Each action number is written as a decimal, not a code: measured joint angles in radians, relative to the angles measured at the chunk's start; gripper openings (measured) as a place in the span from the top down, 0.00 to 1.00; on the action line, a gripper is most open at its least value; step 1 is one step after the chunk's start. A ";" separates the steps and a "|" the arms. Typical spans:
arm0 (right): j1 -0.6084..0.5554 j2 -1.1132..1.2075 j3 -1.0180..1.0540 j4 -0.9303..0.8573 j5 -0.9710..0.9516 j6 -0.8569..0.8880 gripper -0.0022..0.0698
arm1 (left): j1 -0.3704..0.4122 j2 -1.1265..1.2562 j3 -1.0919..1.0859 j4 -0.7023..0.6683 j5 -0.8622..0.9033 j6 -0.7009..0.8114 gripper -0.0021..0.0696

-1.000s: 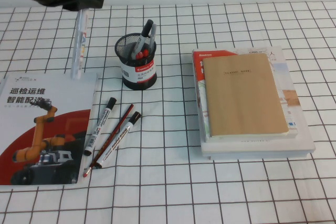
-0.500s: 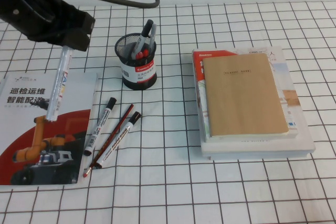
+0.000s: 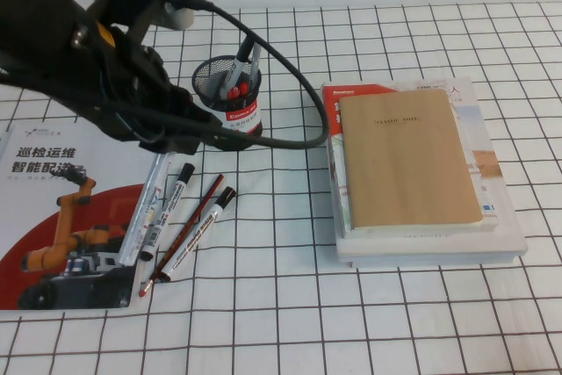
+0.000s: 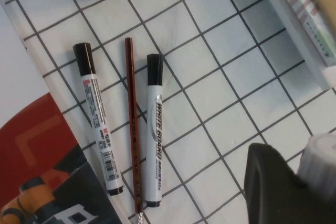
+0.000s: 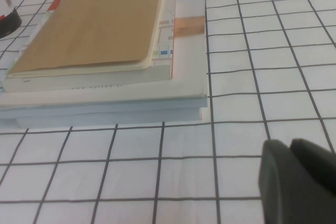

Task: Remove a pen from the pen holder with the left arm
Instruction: 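Take a marker out of the pen holder and lay it on the table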

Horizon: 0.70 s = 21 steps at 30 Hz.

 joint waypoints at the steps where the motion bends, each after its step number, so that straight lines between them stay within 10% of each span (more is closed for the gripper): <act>1: 0.000 0.000 0.000 0.000 0.000 0.000 0.99 | -0.002 0.000 0.011 0.000 -0.013 0.000 0.85; 21: 0.000 0.000 0.000 0.000 0.000 0.000 0.99 | -0.020 0.226 -0.050 -0.005 0.034 -0.001 0.85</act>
